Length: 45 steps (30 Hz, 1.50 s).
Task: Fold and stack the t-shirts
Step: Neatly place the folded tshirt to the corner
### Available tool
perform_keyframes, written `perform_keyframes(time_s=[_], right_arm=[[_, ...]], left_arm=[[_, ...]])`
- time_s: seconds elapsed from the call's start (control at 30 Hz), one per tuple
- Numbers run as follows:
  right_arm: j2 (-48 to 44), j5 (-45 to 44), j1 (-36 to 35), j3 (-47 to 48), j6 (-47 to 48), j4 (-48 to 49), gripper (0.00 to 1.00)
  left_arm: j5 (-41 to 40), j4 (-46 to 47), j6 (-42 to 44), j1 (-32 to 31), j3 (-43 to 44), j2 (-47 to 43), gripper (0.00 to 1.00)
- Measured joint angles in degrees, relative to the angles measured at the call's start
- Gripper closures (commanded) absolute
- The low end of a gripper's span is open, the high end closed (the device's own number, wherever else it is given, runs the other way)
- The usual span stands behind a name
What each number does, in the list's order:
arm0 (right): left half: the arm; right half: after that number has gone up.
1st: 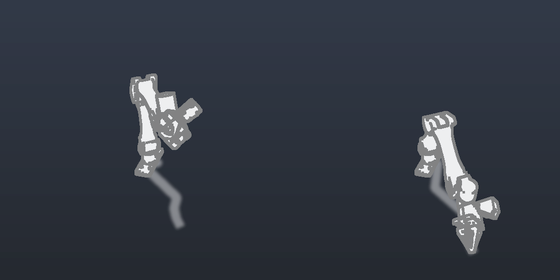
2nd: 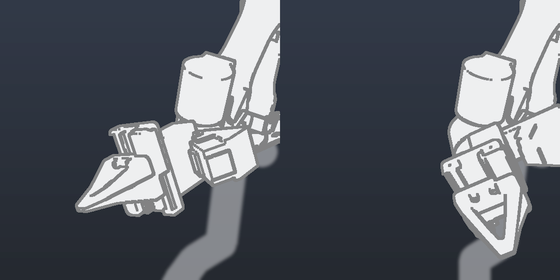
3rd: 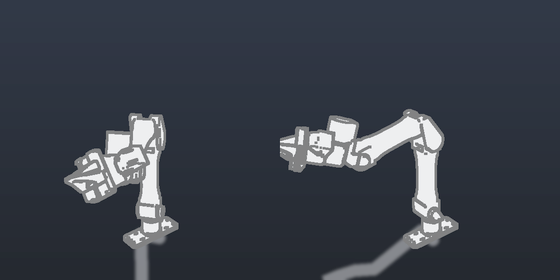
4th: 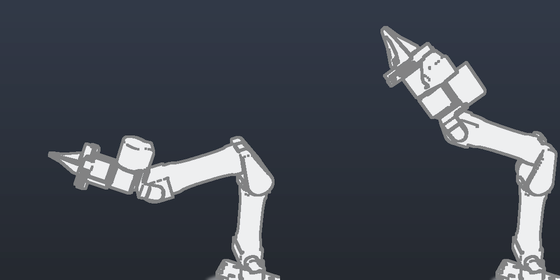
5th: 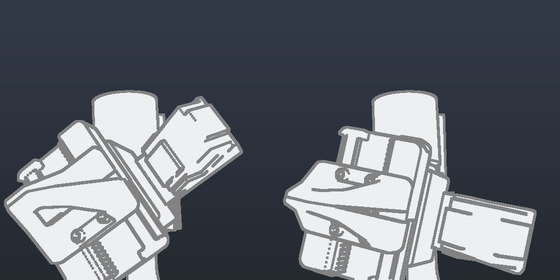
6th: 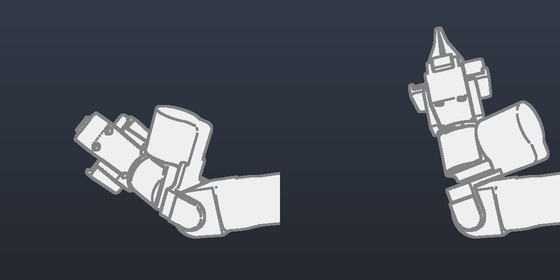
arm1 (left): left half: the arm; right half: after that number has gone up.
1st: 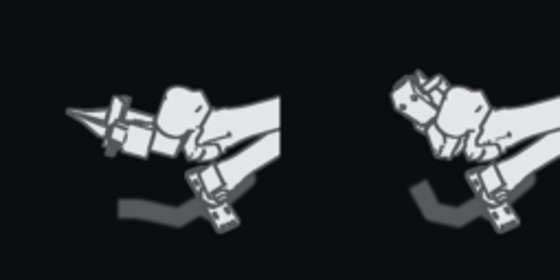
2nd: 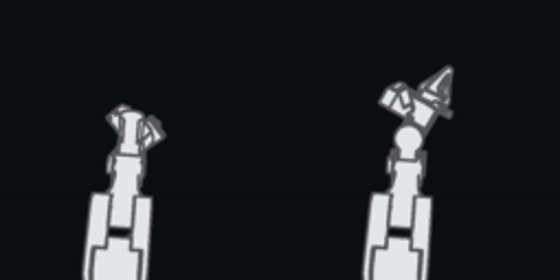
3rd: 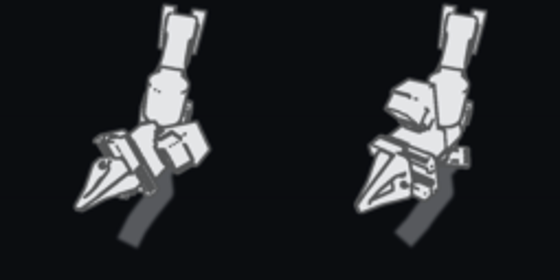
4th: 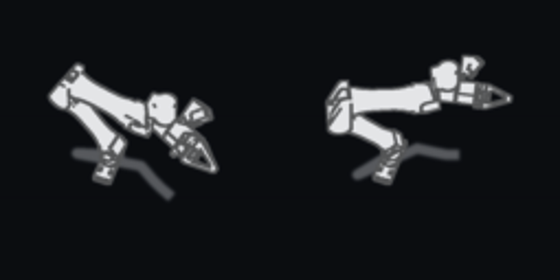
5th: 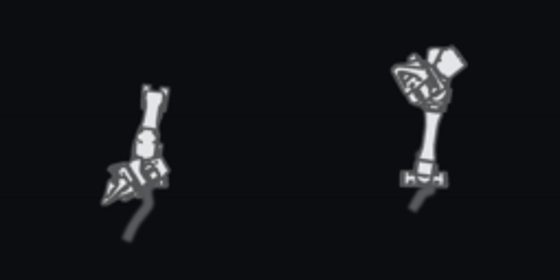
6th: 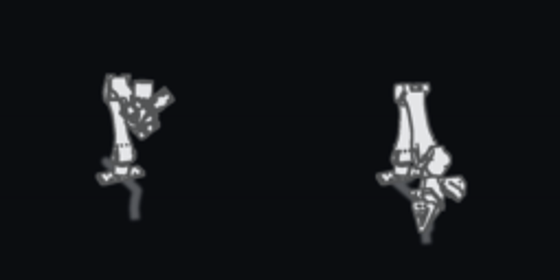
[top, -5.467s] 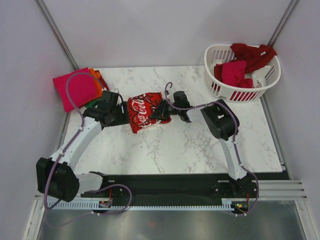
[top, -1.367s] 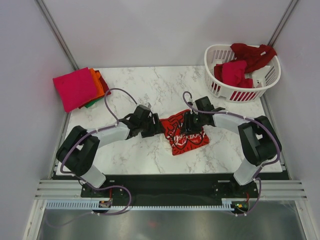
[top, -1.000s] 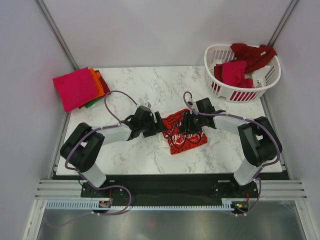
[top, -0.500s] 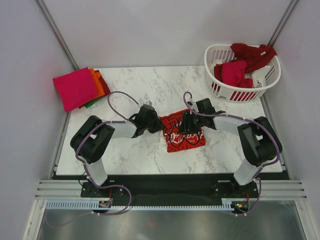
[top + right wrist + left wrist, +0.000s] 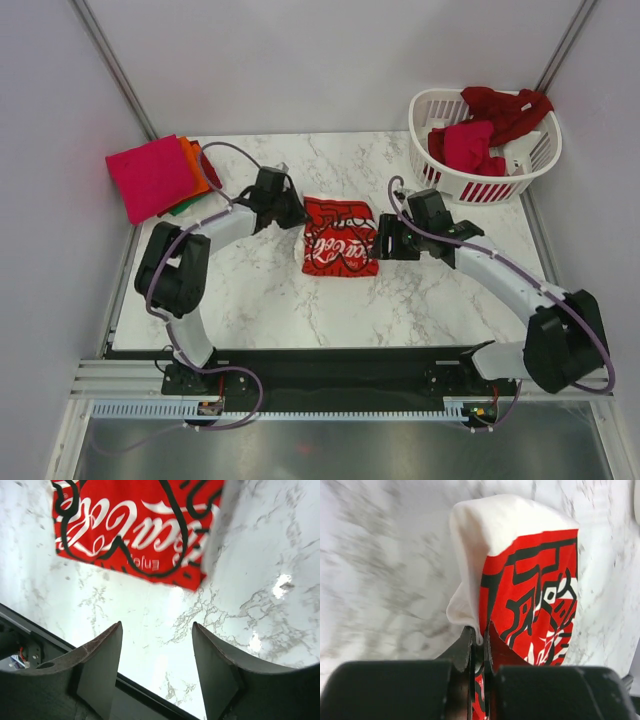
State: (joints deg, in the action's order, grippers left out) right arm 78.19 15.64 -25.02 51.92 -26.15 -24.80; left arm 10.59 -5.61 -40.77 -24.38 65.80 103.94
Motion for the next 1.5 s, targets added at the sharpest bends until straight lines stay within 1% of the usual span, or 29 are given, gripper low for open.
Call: perform_keyframes(time_s=[0.17,0.3,0.43,0.6,0.73,0.87,0.93,1.13,1.5], right_arm=[[-9.8,-2.8,0.0,4.6,0.8,-5.3,0.31],[-13.0,-3.0,0.0,5.4,1.6,-7.5,0.30],[-13.1,-3.0,0.0,5.3,2.6,-9.7,0.30],[-13.1,-2.7,0.0,5.0,4.0,-10.5,0.30],[-13.0,-2.5,0.0,4.7,4.5,-10.7,0.30],[-12.8,-2.4,0.0,4.7,4.8,-10.8,0.29],[-12.7,-2.2,0.0,4.7,4.9,-10.8,0.29],[-11.4,-1.4,0.0,4.0,5.0,-10.5,0.30],[-8.2,-0.9,-0.7,2.7,5.0,-10.3,0.29]], left_arm=[[2.5,-8.9,6.0,8.4,5.3,0.0,0.98],[3.8,-17.4,10.9,12.8,13.2,0.8,0.98],[5.5,-24.7,15.4,16.6,23.7,3.1,0.98],[8.0,-35.0,19.2,22.3,42.3,10.6,0.98],[10.7,-41.7,19.8,27.0,55.1,15.6,0.98],[15.3,-45.2,18.8,32.1,64.6,16.9,0.98],[18.1,-44.7,17.1,35.1,67.0,16.7,0.98],[22.6,-44.0,13.4,43.0,67.3,15.6,0.98],[27.3,-43.1,10.7,52.0,67.3,15.5,0.98]])
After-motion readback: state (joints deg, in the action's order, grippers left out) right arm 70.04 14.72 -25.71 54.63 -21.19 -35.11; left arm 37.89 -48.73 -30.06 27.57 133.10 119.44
